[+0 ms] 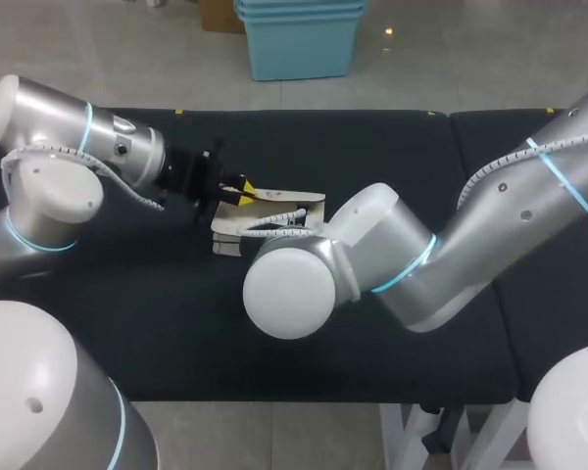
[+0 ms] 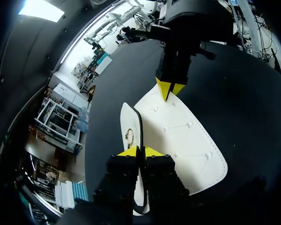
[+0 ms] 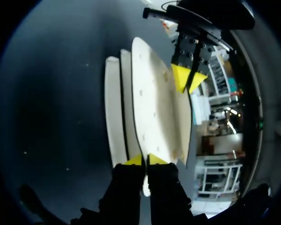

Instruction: Pick up the bag, open it, inspect its contents, close it, and place it on the opposite side

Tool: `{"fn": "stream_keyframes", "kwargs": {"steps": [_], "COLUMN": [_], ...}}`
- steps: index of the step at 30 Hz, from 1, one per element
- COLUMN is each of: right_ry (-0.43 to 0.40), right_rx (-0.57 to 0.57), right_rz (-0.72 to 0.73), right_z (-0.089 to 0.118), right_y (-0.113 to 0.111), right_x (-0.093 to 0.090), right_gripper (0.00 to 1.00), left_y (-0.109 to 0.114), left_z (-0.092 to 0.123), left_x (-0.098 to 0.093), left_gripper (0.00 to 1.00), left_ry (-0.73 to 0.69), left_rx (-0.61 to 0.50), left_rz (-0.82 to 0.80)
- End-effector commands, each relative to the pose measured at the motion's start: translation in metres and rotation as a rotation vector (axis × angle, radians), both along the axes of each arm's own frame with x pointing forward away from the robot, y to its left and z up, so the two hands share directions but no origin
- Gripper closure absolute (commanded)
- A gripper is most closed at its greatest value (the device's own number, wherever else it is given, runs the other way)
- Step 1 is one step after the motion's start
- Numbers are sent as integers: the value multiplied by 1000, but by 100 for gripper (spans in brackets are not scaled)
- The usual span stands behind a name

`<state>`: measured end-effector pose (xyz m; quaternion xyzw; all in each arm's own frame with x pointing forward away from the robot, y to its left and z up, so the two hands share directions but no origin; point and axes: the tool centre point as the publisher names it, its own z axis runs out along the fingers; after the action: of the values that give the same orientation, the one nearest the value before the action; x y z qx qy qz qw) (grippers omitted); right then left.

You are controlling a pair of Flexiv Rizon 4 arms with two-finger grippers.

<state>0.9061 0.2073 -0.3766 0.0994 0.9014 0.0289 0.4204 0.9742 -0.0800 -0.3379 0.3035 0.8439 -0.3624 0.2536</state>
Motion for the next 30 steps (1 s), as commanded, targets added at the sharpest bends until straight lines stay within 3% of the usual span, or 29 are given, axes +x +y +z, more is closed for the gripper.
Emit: {"fn": "stream_keyframes", "kwargs": {"steps": [1, 7, 24, 30], "right_ry": [-3, -3, -3, -3], "right_rx": [-1, -1, -1, -1], "right_rz": [-2, -2, -2, -2], "right_z": [-4, -4, -4, -4], "right_y": [1, 1, 1, 1], "right_x": [1, 1, 1, 1], "right_gripper": [100, 100, 100, 100], "left_y": [1, 5, 15, 2], "left_z": [-16, -28, -24, -28], "left_x": [-7, -6, -2, -7], "left_gripper": [100, 100, 100, 100], "left_ry": [-7, 19, 12, 11], "left_rx": [0, 1, 40, 58], "left_rz": [4, 7, 8, -24]}}
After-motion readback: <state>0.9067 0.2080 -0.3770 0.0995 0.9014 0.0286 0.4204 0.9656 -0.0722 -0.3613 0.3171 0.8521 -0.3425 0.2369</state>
